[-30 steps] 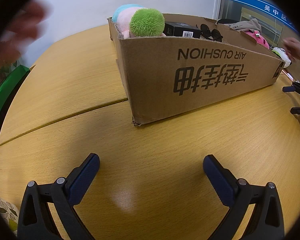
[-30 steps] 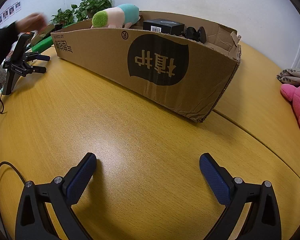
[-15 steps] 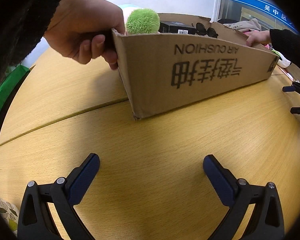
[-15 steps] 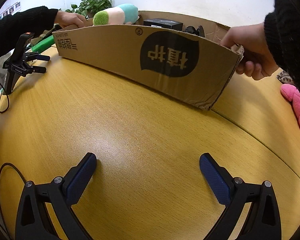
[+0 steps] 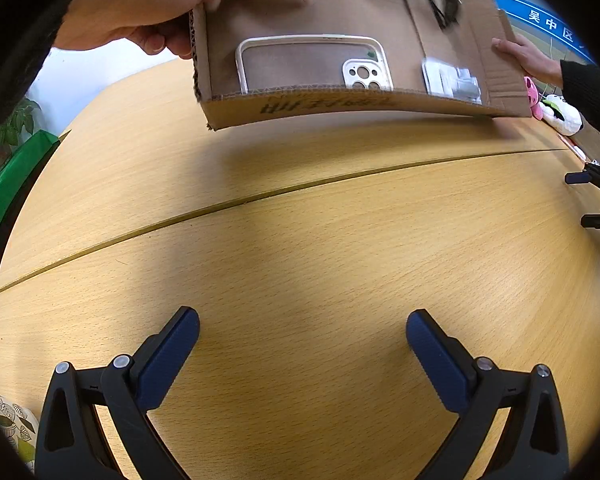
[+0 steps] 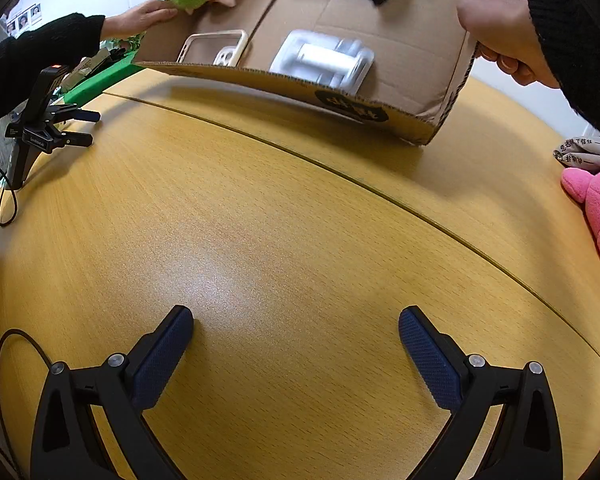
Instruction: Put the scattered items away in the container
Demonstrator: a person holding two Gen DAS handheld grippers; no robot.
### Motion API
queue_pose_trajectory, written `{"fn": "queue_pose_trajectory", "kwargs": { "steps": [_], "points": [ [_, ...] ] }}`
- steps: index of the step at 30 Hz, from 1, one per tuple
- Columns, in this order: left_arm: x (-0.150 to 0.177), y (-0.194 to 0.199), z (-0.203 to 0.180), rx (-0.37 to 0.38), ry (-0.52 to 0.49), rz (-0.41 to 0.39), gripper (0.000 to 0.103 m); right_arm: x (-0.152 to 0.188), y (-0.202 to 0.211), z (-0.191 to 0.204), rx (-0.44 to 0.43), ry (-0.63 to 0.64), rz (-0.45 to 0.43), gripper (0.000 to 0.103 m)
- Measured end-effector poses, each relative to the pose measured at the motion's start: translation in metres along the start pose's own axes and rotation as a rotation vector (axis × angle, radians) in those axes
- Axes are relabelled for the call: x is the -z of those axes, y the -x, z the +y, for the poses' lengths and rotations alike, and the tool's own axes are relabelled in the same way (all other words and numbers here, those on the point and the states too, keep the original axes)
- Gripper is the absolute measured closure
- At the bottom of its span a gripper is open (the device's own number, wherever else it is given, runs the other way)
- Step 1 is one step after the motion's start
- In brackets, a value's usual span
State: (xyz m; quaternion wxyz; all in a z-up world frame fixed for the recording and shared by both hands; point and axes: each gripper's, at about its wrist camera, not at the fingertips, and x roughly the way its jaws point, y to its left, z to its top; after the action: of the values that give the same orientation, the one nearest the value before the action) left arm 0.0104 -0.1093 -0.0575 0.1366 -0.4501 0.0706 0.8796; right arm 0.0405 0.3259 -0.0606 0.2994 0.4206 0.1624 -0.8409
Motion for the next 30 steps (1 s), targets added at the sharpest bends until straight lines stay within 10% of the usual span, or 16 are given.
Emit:
{"fn": "queue_pose_trajectory", "kwargs": {
  "steps": [30],
  "points": [
    [-0.0075, 0.0009, -0.0015, 0.001, 0.001, -0.002, 0.0, 0.0014, -0.0007, 0.0014, -0.002, 0.003, 0.0, 0.0]
  ]
}}
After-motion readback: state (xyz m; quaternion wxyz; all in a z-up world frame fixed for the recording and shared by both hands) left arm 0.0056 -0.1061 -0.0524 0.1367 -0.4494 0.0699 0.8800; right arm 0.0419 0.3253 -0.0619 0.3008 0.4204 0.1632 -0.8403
